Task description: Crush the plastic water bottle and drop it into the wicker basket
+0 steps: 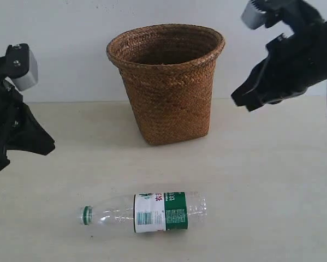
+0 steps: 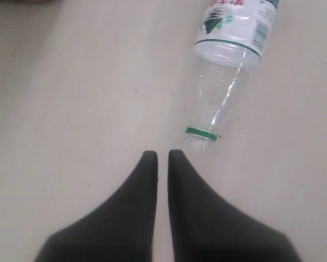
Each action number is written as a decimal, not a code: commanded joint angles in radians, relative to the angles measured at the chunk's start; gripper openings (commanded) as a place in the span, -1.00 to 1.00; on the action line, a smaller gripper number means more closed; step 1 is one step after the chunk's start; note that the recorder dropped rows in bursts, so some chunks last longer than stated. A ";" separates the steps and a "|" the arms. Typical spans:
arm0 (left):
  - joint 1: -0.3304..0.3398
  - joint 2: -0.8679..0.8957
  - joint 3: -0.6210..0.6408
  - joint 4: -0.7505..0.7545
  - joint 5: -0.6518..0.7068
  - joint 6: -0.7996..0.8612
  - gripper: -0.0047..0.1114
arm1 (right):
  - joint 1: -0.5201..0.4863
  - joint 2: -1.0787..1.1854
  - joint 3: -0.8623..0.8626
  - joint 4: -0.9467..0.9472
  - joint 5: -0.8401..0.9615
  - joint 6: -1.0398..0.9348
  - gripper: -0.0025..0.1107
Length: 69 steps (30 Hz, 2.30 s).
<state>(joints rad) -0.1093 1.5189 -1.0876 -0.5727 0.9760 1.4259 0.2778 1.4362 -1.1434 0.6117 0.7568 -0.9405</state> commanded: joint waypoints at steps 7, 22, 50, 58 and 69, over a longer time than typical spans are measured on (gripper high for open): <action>-0.167 0.112 0.068 0.061 -0.072 0.047 0.01 | 0.218 0.171 -0.008 0.008 0.018 -0.011 -0.96; -0.252 0.208 0.140 0.109 -0.213 0.047 0.26 | 0.280 0.283 -0.008 0.012 0.007 0.008 -0.96; -0.252 0.379 0.136 0.046 -0.333 0.127 -0.84 | 0.335 0.358 -0.008 0.084 -0.022 0.031 -0.96; -0.252 0.379 0.136 0.046 -0.345 0.127 -0.84 | 0.382 0.481 -0.115 0.087 -0.022 0.193 -0.96; -0.252 0.379 0.136 0.046 -0.345 0.122 -0.84 | 0.382 0.582 -0.197 0.075 0.042 0.301 -0.96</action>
<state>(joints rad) -0.3572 1.8983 -0.9499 -0.5153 0.6372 1.5463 0.6582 1.9994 -1.3340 0.6980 0.7964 -0.6589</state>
